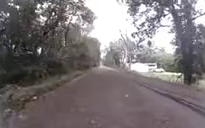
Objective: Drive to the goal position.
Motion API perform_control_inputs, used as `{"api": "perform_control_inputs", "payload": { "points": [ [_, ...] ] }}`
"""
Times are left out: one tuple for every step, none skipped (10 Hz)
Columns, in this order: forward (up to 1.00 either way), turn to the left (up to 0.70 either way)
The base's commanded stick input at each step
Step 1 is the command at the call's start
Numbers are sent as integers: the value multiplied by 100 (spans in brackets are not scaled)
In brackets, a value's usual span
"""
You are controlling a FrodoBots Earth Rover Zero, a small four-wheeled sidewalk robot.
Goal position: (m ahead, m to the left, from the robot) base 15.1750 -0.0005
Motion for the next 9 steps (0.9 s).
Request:
{"api": "perform_control_inputs", "payload": {
  "points": [
    [70, 0],
    [70, 0],
    [70, 0],
    [70, 0],
    [70, 0],
    [70, 0],
    [70, 0],
    [70, 0],
    [70, 0]
  ]
}}
